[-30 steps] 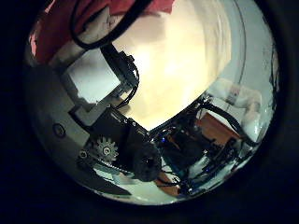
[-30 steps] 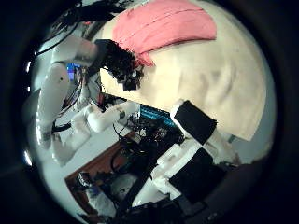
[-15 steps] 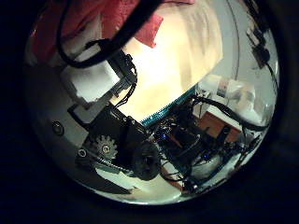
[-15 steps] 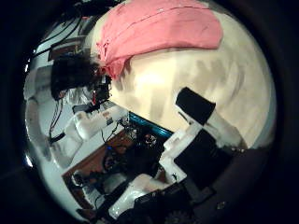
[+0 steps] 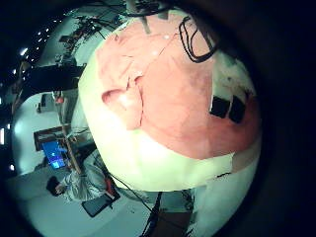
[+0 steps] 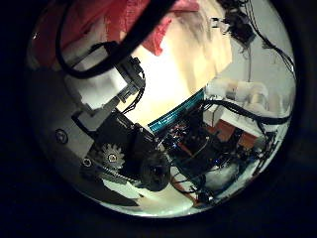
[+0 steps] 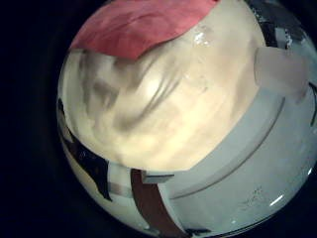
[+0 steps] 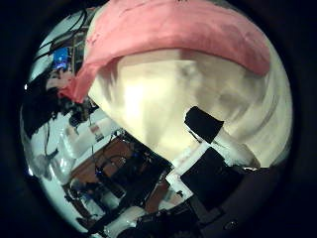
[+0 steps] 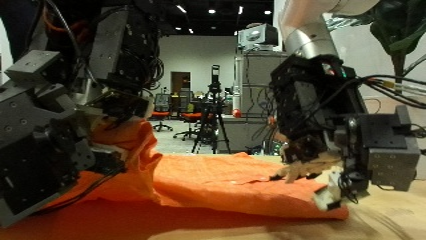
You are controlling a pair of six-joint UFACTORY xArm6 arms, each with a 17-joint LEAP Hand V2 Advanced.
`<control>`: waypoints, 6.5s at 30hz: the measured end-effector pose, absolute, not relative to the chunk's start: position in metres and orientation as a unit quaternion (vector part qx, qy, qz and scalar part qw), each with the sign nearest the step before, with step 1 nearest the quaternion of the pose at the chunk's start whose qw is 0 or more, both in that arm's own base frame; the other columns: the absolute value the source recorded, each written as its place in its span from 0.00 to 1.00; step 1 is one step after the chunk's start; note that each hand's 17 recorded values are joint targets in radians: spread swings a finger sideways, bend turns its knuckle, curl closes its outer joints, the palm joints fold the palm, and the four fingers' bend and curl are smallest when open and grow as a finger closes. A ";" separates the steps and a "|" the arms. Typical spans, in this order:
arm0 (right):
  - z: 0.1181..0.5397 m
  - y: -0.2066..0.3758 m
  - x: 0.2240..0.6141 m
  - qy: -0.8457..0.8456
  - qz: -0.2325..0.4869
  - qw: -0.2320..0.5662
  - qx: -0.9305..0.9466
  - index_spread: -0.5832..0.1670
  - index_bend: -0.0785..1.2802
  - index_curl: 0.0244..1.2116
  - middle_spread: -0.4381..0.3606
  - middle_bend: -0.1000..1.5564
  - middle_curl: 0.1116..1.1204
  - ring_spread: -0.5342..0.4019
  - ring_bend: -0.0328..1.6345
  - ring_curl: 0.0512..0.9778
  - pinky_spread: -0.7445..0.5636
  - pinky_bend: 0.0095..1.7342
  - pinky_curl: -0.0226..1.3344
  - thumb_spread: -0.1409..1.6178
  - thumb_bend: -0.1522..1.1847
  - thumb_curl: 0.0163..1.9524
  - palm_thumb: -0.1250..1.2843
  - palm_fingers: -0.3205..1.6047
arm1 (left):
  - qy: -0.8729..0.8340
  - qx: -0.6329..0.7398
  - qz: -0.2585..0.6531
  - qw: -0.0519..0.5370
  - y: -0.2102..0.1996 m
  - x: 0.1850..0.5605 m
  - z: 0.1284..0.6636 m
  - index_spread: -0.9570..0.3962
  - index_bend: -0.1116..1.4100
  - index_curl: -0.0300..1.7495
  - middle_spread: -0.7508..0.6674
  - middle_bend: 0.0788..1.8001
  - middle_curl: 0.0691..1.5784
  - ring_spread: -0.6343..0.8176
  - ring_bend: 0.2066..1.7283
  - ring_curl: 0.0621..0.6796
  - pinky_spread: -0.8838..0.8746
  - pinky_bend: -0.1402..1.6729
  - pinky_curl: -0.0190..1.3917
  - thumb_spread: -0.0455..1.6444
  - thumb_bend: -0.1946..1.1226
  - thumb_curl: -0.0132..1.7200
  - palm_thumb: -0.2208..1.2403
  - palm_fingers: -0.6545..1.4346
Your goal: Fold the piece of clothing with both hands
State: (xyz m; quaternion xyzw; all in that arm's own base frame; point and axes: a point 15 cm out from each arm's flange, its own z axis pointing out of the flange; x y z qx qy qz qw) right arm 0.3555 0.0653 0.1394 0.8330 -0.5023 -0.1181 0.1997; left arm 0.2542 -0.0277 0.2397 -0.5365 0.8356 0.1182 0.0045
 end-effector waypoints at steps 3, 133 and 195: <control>0.126 0.059 0.365 -0.509 -0.104 0.223 0.825 0.46 0.19 0.28 0.54 0.21 0.28 0.56 0.26 0.28 0.58 0.12 0.23 0.66 0.10 0.16 0.61 0.32 | 0.835 -0.537 0.117 0.006 -0.028 0.256 0.244 0.17 0.32 0.73 0.11 0.46 0.66 0.12 0.73 0.74 0.12 0.72 0.37 0.57 0.13 0.37 0.72 0.85; 0.131 -0.073 0.410 -0.555 -0.118 0.183 0.803 0.38 0.18 0.27 0.57 0.20 0.25 0.72 0.23 0.22 0.79 0.16 0.29 0.65 0.10 0.14 0.51 0.21 | 0.756 -0.640 0.089 -0.103 -0.035 0.403 0.249 0.85 0.16 0.16 0.80 0.07 0.18 0.79 0.23 0.27 0.78 0.35 0.22 0.74 0.14 0.21 0.49 0.30; 0.361 0.228 0.481 -0.356 0.068 0.040 0.931 0.43 0.82 0.71 0.39 0.82 0.68 0.33 0.83 0.68 0.34 0.62 0.72 0.73 0.11 0.36 0.92 0.73 | 0.679 -0.725 0.055 -0.102 0.111 0.334 0.245 0.85 0.17 0.15 0.76 0.08 0.18 0.78 0.24 0.26 0.76 0.32 0.23 0.74 0.13 0.20 0.49 0.31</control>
